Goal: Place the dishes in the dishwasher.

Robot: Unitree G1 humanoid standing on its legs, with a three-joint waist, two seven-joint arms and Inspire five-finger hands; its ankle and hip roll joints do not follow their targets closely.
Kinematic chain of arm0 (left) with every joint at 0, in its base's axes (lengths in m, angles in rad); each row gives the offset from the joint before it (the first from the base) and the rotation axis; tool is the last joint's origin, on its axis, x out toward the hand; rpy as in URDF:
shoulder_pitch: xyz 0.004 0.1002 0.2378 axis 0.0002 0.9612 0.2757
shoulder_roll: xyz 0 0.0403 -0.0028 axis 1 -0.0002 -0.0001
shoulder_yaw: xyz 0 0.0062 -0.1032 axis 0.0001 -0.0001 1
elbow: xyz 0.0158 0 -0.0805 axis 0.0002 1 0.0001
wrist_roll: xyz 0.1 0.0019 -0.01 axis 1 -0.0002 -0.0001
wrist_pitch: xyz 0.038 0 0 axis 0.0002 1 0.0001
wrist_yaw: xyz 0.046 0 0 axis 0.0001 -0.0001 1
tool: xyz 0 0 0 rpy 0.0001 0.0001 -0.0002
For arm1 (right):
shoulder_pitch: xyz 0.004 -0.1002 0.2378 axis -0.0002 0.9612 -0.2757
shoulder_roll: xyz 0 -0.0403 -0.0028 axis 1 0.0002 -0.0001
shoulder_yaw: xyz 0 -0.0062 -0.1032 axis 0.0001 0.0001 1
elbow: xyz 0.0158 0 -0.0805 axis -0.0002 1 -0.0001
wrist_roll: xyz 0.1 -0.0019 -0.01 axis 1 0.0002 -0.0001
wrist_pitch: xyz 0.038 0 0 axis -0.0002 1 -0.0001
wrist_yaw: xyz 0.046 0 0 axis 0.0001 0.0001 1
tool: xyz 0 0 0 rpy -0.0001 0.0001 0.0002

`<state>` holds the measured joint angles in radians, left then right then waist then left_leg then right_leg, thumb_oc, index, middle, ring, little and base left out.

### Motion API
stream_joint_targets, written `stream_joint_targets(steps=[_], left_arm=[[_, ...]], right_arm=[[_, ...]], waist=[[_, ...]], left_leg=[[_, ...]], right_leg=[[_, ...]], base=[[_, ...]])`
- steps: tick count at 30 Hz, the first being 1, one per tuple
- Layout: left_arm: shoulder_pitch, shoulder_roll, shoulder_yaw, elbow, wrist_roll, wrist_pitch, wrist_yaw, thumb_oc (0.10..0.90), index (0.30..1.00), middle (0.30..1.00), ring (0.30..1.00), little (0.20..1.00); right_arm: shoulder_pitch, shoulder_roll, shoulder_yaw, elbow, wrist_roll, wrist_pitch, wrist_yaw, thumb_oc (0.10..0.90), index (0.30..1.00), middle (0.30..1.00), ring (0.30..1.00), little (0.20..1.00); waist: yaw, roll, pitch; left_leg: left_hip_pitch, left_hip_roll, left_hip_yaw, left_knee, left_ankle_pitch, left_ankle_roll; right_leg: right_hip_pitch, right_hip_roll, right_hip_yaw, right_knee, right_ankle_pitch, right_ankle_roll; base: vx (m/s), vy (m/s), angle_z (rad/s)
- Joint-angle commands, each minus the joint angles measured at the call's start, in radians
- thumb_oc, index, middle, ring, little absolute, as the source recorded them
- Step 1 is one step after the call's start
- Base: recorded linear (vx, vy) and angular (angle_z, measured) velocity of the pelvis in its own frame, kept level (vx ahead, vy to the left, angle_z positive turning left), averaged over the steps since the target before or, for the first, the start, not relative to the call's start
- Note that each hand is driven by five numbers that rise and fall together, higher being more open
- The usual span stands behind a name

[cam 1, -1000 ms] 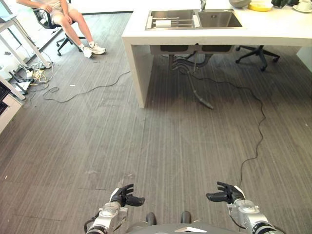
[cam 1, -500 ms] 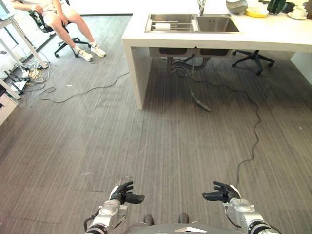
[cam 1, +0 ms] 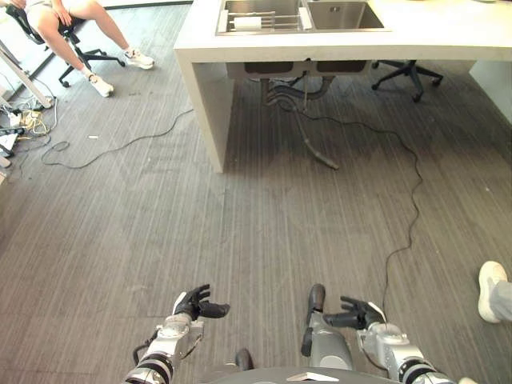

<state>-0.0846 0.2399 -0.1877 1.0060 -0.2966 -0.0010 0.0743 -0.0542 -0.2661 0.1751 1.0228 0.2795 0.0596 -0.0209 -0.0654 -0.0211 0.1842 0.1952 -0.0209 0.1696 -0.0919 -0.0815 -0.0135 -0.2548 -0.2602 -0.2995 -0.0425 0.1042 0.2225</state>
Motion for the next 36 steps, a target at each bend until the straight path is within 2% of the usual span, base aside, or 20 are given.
stream_joint_targets(steps=[1,3,5,8,10,11,13,14,15,16,19,21,24,27,29,30,31,33,35,36], left_arm=[[-0.037,0.028,0.0,-0.106,0.005,-0.057,-0.01,0.8,0.9,0.9,0.9,0.9],[-0.035,0.029,0.0,-0.116,0.009,-0.058,-0.011,0.8,0.9,0.9,0.9,0.9],[-0.021,0.028,0.005,-0.137,-0.026,-0.055,-0.015,0.8,0.9,0.9,0.9,0.9],[-0.024,0.042,0.005,-0.199,-0.05,-0.052,-0.01,0.8,0.9,0.9,0.9,0.9],[-0.035,0.053,0.005,-0.243,-0.07,-0.052,0.001,0.8,0.9,0.9,0.9,0.9],[-0.042,0.052,0.009,-0.259,-0.089,-0.062,0.007,0.8,0.9,0.9,0.9,0.9],[-0.043,0.051,0.009,-0.259,-0.089,-0.062,0.007,0.8,0.9,0.9,0.9,0.9],[-0.035,0.06,0.024,-0.351,-0.113,-0.077,0.005,0.8,0.9,0.9,0.9,0.9],[-0.035,0.06,0.024,-0.351,-0.113,-0.076,0.005,0.8,0.9,0.9,0.9,0.9],[-0.031,0.077,0.045,-0.412,-0.132,-0.09,0.003,0.8,0.9,0.9,0.9,0.9],[-0.045,0.128,0.089,-0.521,-0.167,-0.114,0.005,0.8,0.9,0.9,0.9,0.9],[-0.064,0.162,0.108,-0.567,-0.177,-0.129,0.006,0.8,0.9,0.9,0.9,0.9],[-0.084,0.222,0.154,-0.652,-0.22,-0.145,-0.004,0.8,0.9,0.9,0.9,0.9],[-0.105,0.29,0.185,-0.726,-0.229,-0.16,-0.001,0.8,0.9,0.9,0.9,0.9],[-0.136,0.33,0.194,-0.77,-0.222,-0.169,0.009,0.8,0.9,0.9,0.9,0.9],[-0.15,0.343,0.193,-0.796,-0.209,-0.173,0.016,0.8,0.9,0.9,0.9,0.9],[-0.15,0.343,0.193,-0.796,-0.209,-0.173,0.017,0.8,0.9,0.9,0.9,0.9],[-0.2,0.379,0.201,-0.859,-0.177,-0.188,0.026,0.8,0.9,0.9,0.9,0.9],[-0.213,0.392,0.208,-0.892,-0.159,-0.194,0.031,0.8,0.9,0.9,0.9,0.9],[-0.244,0.403,0.211,-0.938,-0.15,-0.209,0.036,0.8,0.9,0.9,0.9,0.9]], right_arm=[[-0.065,-0.041,-0.011,-0.019,0.012,-0.041,0.004,0.8,0.9,0.9,0.9,0.9],[-0.068,-0.046,-0.004,-0.018,0.006,-0.041,0.01,0.8,0.9,0.9,0.9,0.9],[-0.066,-0.053,-0.001,-0.005,0.005,-0.041,0.016,0.8,0.9,0.9,0.9,0.9],[-0.061,-0.074,-0.006,-0.021,0.016,-0.047,0.006,0.8,0.9,0.9,0.9,0.9],[-0.065,-0.092,-0.017,-0.006,0.028,-0.045,-0.007,0.8,0.9,0.9,0.9,0.9],[-0.07,-0.098,-0.012,0.011,0.029,-0.043,-0.007,0.8,0.9,0.9,0.9,0.9],[-0.072,-0.098,-0.013,0.012,0.029,-0.044,-0.007,0.8,0.9,0.9,0.9,0.9],[-0.057,-0.093,-0.025,0.048,0.028,-0.043,0.004,0.8,0.9,0.9,0.9,0.9],[-0.057,-0.093,-0.025,0.048,0.028,-0.043,0.004,0.8,0.9,0.9,0.9,0.9],[-0.052,-0.09,-0.031,0.062,0.03,-0.05,0.007,0.8,0.9,0.9,0.9,0.9],[-0.05,-0.079,-0.037,0.096,0.019,-0.06,0.015,0.8,0.9,0.9,0.9,0.9],[-0.048,-0.078,-0.041,0.113,0.017,-0.065,0.012,0.8,0.9,0.9,0.9,0.9],[-0.062,-0.07,-0.04,0.169,0.007,-0.056,0.028,0.8,0.9,0.9,0.9,0.9],[-0.055,-0.055,-0.05,0.227,-0.02,-0.052,0.043,0.8,0.9,0.9,0.9,0.9],[-0.043,-0.047,-0.077,0.292,-0.038,-0.04,0.047,0.8,0.9,0.9,0.9,0.9],[-0.03,-0.052,-0.098,0.317,-0.04,-0.03,0.057,0.8,0.9,0.9,0.9,0.9],[-0.03,-0.052,-0.098,0.318,-0.04,-0.03,0.057,0.8,0.9,0.9,0.9,0.9],[-0.008,-0.075,-0.136,0.38,-0.054,-0.012,0.083,0.8,0.9,0.9,0.9,0.9],[0.001,-0.081,-0.149,0.402,-0.062,-0.006,0.088,0.8,0.9,0.9,0.9,0.9],[0.021,-0.088,-0.165,0.424,-0.067,0.004,0.098,0.8,0.9,0.9,0.9,0.9]], waist=[[0.003,0.008,-0.035],[0.004,0.018,-0.042],[0.017,0.04,-0.048],[0.04,0.016,-0.013],[0.064,0.001,0.008],[0.082,0.01,0.01],[0.08,-0.002,0.011],[0.129,-0.006,0.0],[0.131,-0.006,0.002],[0.167,-0.006,0.002],[0.221,0.014,0.011],[0.229,0.015,0.01],[0.26,0.011,-0.018],[0.295,-0.028,-0.047],[0.294,-0.05,-0.049],[0.279,-0.047,-0.039],[0.279,-0.048,-0.041],[0.24,-0.015,-0.024],[0.234,0.002,-0.025],[0.216,0.026,-0.015]], left_leg=[[0.145,0.014,-0.058,0.088,-0.17,-0.024],[0.143,0.033,-0.052,0.127,-0.158,-0.037],[0.039,0.097,-0.061,0.393,0.024,-0.101],[-0.168,0.163,-0.058,0.778,0.236,-0.138],[-0.246,0.214,0.002,0.876,0.212,-0.118],[-0.286,0.193,-0.014,0.858,0.139,-0.116],[-0.296,0.182,-0.003,0.857,0.153,-0.1],[-0.424,0.09,-0.022,0.69,0.086,-0.072],[-0.421,0.09,-0.02,0.689,0.086,-0.072],[-0.469,0.082,-0.021,0.489,0.072,-0.056],[-0.497,0.057,-0.07,0.135,0.204,-0.084],[-0.521,0.06,-0.006,0.03,0.223,-0.095],[-0.512,0.069,0.118,0.016,0.236,-0.07],[-0.461,0.039,0.12,0.023,0.257,-0.025],[-0.427,0.034,0.14,0.046,0.236,0.012],[-0.409,0.036,0.132,0.059,0.216,0.027],[-0.412,0.035,0.133,0.061,0.215,0.028],[-0.353,0.045,0.101,0.065,0.168,0.052],[-0.322,0.042,0.085,0.049,0.155,0.062],[-0.256,0.021,0.04,0.025,0.131,0.071]], right_leg=[[-0.022,0.017,-0.013,0.053,0.115,-0.001],[-0.013,0.031,-0.027,0.065,0.103,-0.012],[0.041,0.094,-0.051,0.099,0.042,-0.07],[0.131,0.127,-0.075,0.072,-0.02,-0.151],[0.187,0.155,-0.076,0.041,-0.067,-0.179],[0.219,0.178,-0.062,0.028,-0.096,-0.173],[0.21,0.161,-0.068,0.028,-0.084,-0.177],[0.291,0.182,-0.04,-0.026,-0.106,-0.154],[0.293,0.182,-0.039,-0.026,-0.106,-0.153],[0.337,0.196,-0.031,-0.038,-0.132,-0.145],[0.413,0.248,0.002,-0.045,-0.181,-0.136],[0.451,0.268,0.006,-0.045,-0.213,-0.13],[0.508,0.299,0.029,-0.041,-0.257,-0.132],[0.519,0.289,0.061,0.107,-0.298,-0.111],[0.447,0.263,0.061,0.329,-0.172,-0.027],[0.385,0.244,0.067,0.451,-0.101,0.017],[0.38,0.242,0.068,0.456,-0.104,0.018],[0.259,0.203,0.061,0.736,-0.008,0.039],[0.23,0.188,0.06,0.792,-0.005,0.039],[0.145,0.158,0.058,0.799,-0.064,0.026]], base=[[0.3,-0.167,0.47],[0.32,-0.2,0.45],[0.49,-0.395,0.26],[0.26,-0.338,0.14],[0.37,-0.321,-0.18],[0.42,-0.279,-0.21],[0.25,-0.036,-0.01],[0.36,-0.026,-0.05],[0.7,-0.043,-0.26],[0.44,0.007,-0.53],[0.55,0.014,-0.56],[0.49,0.018,-0.42],[0.5,0.076,-0.24],[0.57,0.112,-0.75],[0.37,0.13,-0.72],[0.19,0.085,-0.39],[0.22,0.104,-0.06],[0.3,0.136,0.29],[0.34,0.164,0.62],[0.38,0.18,0.35]])
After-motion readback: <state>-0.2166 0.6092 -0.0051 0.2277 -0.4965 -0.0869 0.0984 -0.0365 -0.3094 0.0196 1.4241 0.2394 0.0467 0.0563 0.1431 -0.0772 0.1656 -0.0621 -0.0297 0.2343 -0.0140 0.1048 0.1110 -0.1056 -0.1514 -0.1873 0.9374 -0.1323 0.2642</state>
